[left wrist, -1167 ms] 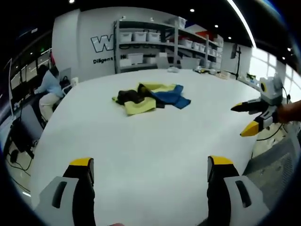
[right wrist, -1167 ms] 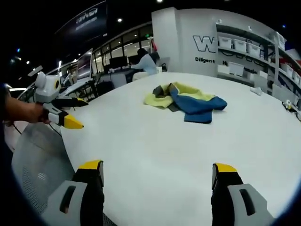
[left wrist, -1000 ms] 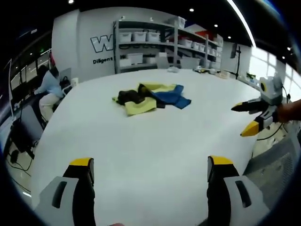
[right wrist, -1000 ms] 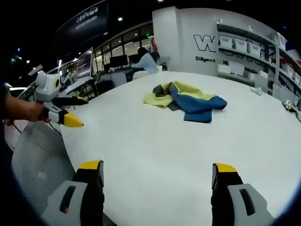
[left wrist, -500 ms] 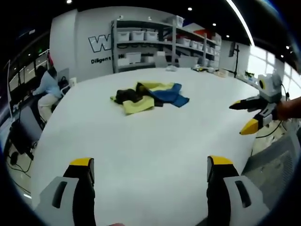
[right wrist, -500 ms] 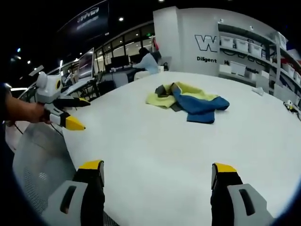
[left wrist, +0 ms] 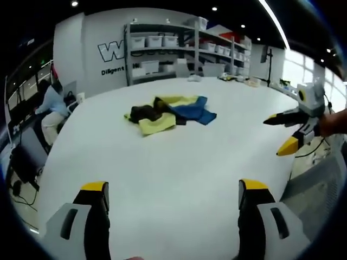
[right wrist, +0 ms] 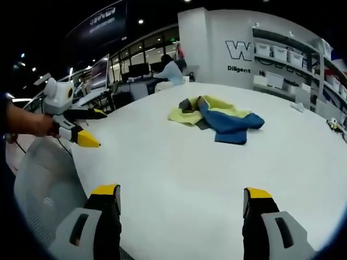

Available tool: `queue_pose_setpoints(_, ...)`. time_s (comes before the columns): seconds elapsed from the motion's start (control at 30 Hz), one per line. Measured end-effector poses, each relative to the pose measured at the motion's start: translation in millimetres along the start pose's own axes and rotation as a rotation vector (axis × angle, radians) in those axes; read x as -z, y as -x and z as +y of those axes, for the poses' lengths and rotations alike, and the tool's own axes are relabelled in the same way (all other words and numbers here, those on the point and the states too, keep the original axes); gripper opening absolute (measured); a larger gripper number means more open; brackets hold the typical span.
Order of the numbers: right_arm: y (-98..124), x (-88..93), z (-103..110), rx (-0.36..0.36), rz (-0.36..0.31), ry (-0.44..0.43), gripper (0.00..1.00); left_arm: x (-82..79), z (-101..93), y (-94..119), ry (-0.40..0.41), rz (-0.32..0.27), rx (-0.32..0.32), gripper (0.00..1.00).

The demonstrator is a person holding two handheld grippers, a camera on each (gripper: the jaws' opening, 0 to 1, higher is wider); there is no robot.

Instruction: Fold the garment on the visible template until the final outline fits inside the template.

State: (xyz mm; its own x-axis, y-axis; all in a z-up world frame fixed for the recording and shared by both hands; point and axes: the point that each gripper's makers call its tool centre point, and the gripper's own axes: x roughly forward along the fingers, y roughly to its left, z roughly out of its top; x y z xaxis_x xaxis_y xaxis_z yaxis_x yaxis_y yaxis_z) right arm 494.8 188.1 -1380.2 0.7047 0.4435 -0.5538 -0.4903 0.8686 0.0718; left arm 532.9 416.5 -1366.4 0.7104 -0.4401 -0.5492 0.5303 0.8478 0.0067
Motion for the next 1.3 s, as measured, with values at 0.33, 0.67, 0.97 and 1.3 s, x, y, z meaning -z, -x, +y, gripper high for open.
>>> queue_pose_setpoints(0.33,-0.8,-21.7,-8.7,0.005,-0.026,0.014,0.9,-10.4,0.1,-6.9,0.001,-0.006,0.011,0.94)
queue_pose_setpoints(0.67,-0.7,-24.2,-10.0,-0.003,-0.001,0.052,0.88,-18.1,1.5,-13.9,-0.015,0.005,0.025,0.93)
queue_pose_setpoints(0.97,-0.7,-33.9,-6.3,-0.007,-0.022,0.09,0.77,-36.4,4.7,-20.4,-0.077,-0.005,0.041,0.89)
queue_pose_setpoints(1.3,-17.9,-57.0,-5.6,0.0,-0.032,0.129,0.63,-51.4,14.8,-37.0,-0.132,-0.002,0.07,0.83)
